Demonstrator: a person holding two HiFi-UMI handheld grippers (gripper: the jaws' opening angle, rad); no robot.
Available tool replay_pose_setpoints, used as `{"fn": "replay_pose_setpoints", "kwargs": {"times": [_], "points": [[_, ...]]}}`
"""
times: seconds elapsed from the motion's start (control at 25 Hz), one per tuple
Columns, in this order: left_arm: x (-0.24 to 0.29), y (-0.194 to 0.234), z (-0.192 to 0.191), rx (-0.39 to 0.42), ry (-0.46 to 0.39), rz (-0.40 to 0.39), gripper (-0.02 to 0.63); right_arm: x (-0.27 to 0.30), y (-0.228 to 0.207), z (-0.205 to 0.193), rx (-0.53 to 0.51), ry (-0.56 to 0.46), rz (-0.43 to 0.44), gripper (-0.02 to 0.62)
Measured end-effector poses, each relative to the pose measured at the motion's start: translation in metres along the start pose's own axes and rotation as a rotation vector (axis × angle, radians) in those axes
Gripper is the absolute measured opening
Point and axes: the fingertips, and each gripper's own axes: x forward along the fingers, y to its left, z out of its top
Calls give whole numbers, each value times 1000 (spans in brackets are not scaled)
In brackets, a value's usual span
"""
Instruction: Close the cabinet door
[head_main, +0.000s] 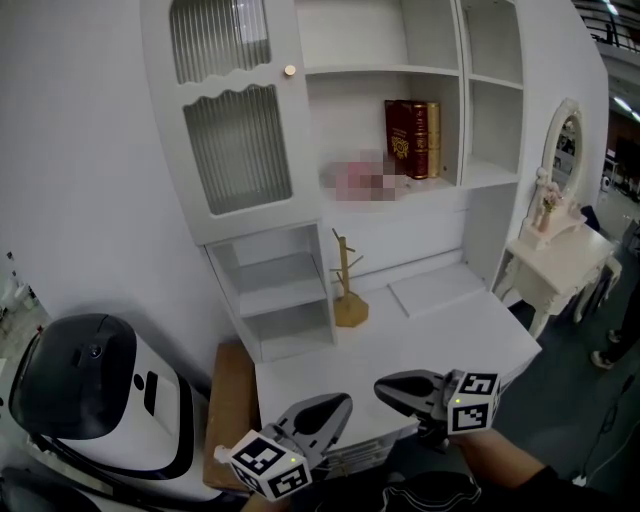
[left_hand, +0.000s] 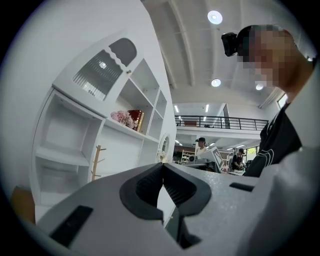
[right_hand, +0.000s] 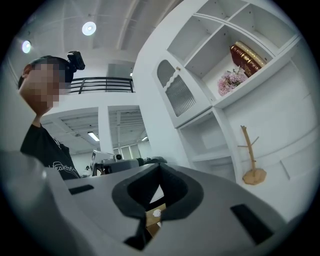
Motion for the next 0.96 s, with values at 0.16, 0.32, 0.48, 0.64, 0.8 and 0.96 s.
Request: {"fn": "replay_pose_setpoints", "kwargs": {"times": [0.16, 0.32, 0.48, 0.64, 0.8, 0.96], "points": [[-1, -1, -4, 4, 22, -2, 5, 5, 4, -6, 2, 11, -1, 6], [-4, 4, -4, 9, 28, 8, 5, 11, 2, -7, 4, 22, 1, 6], [-6, 11, -3, 0, 19, 26, 5, 17, 1, -8, 8, 34, 11, 6], [-7, 18, -2, -9, 15, 47, 5, 23, -3, -10, 12, 48, 18, 6], [-7, 22, -4, -31, 20, 53, 5, 26, -5, -10, 12, 56, 26, 6], [-4, 23, -7, -34, 18, 51, 5, 26, -9, -13, 12, 64, 32, 6]]}}
